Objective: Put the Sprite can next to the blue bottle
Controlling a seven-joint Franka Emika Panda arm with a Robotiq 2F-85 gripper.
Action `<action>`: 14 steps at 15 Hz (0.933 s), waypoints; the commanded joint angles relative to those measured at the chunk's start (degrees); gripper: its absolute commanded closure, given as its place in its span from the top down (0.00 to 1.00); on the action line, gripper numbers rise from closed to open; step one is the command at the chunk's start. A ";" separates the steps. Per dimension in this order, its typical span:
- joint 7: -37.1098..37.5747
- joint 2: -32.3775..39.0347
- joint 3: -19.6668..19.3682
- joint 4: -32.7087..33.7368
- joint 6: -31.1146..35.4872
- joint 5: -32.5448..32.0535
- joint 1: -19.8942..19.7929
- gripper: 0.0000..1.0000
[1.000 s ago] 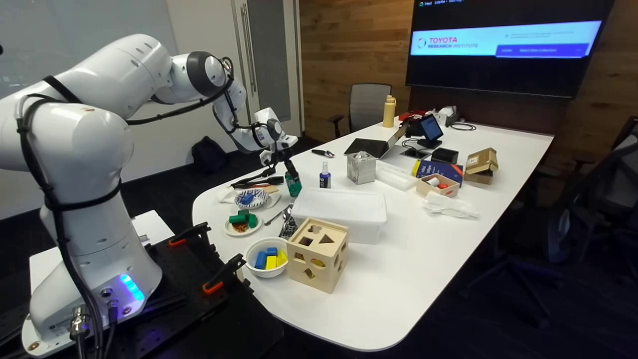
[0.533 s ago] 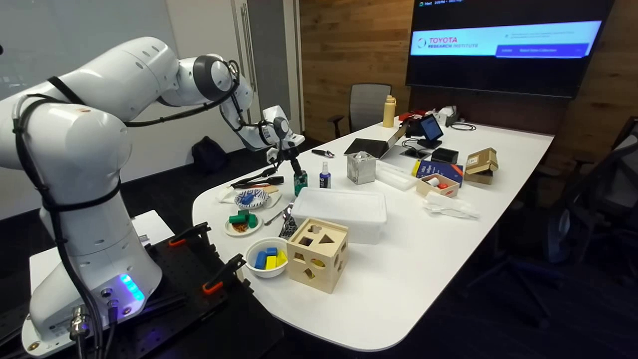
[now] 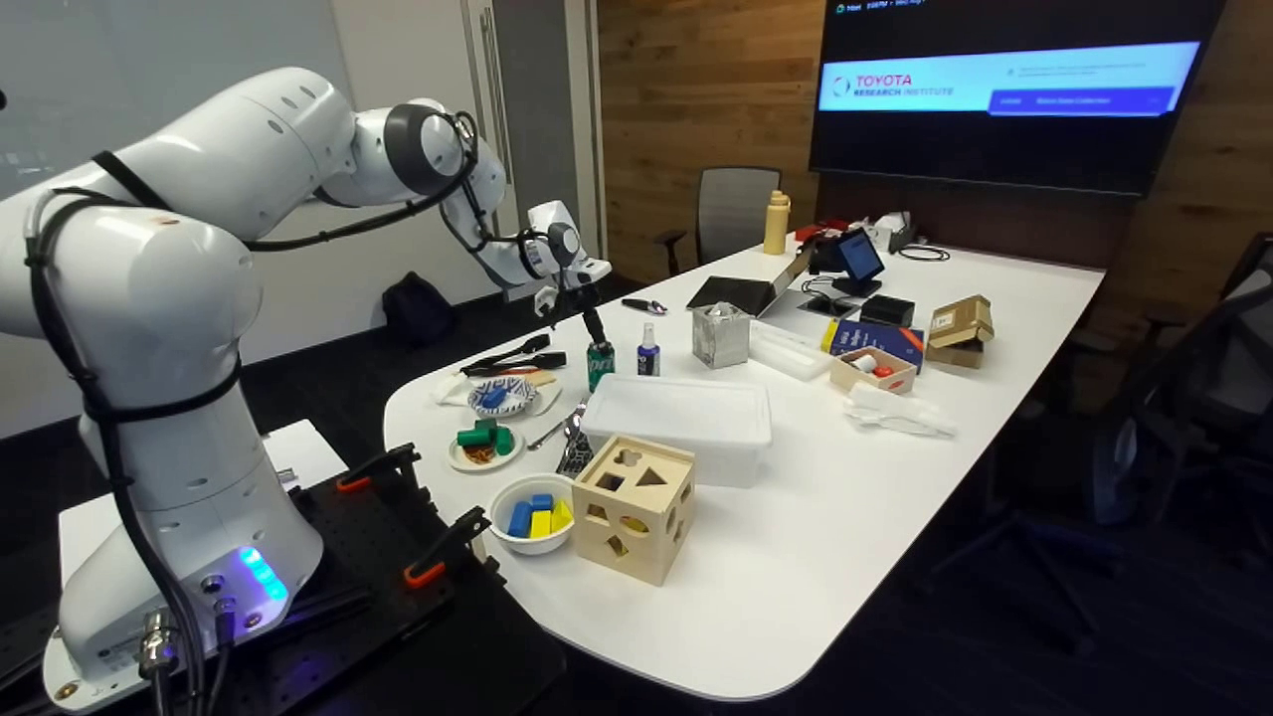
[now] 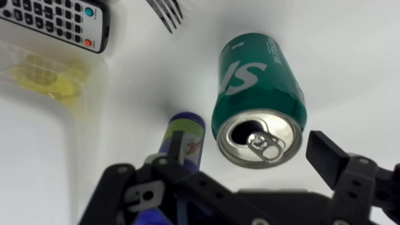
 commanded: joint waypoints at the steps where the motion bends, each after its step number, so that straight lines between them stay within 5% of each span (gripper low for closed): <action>1: -3.06 -6.24 1.66 -4.57 -0.67 0.84 -1.01 1.00; 6: -5.89 -14.17 2.57 -11.11 -2.07 -0.02 -1.80 1.00; 14: -12.55 -29.04 5.88 -30.86 3.06 -0.12 -4.77 1.00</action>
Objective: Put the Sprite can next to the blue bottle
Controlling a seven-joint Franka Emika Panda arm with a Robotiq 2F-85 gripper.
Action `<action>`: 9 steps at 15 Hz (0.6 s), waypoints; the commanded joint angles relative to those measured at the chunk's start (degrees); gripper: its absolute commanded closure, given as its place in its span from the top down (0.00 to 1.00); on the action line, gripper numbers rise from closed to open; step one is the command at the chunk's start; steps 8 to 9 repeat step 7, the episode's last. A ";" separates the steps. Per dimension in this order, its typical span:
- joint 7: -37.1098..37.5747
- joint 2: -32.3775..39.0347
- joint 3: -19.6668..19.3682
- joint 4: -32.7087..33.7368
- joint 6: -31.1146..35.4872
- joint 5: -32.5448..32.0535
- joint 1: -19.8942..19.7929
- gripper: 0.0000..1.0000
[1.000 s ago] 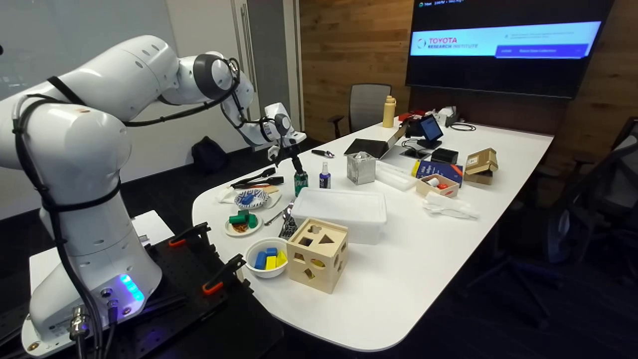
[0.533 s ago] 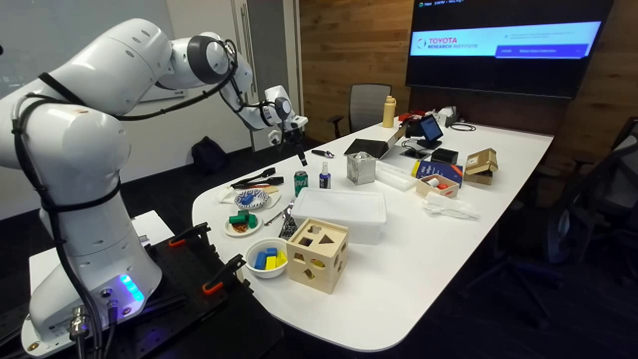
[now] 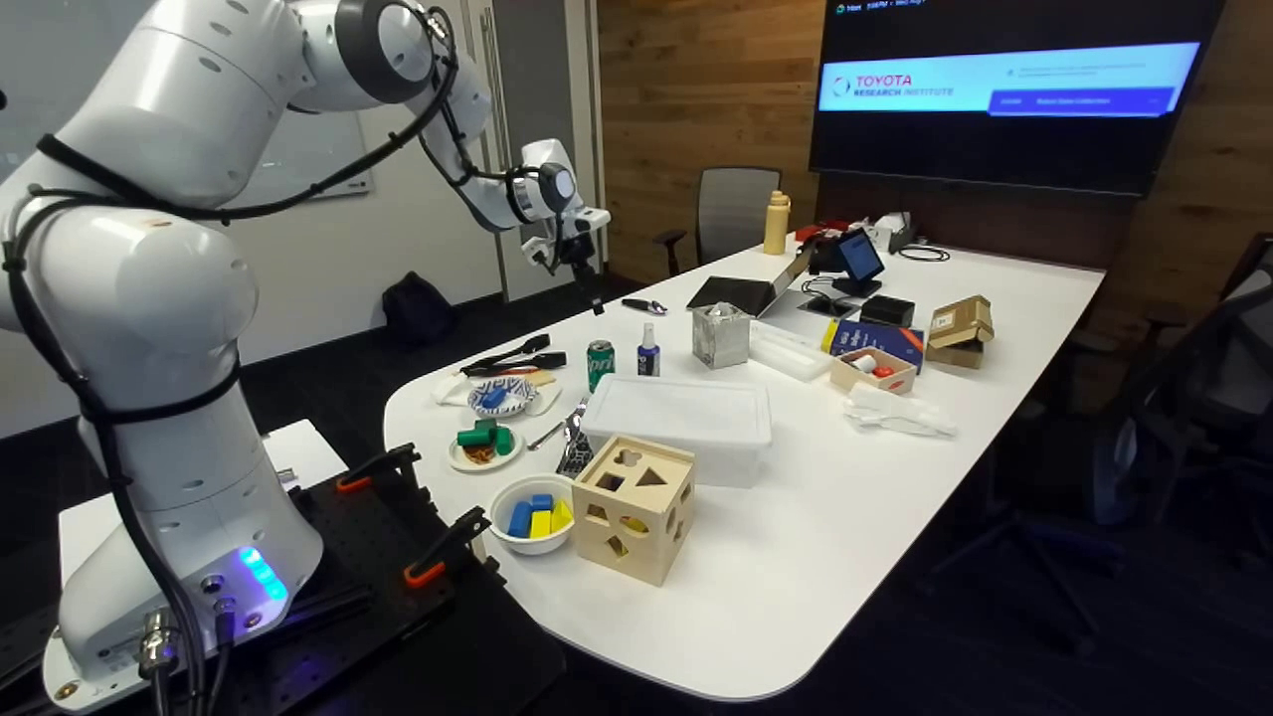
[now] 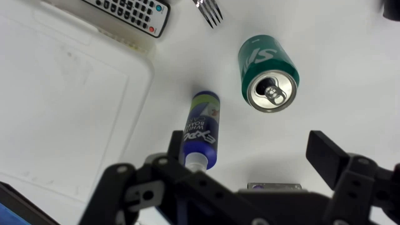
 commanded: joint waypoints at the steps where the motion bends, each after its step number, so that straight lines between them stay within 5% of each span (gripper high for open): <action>1: -2.60 -9.01 1.76 -12.95 3.75 -0.17 -1.81 1.00; 9: -2.43 -14.52 2.45 -25.28 13.56 -0.55 -2.53 1.00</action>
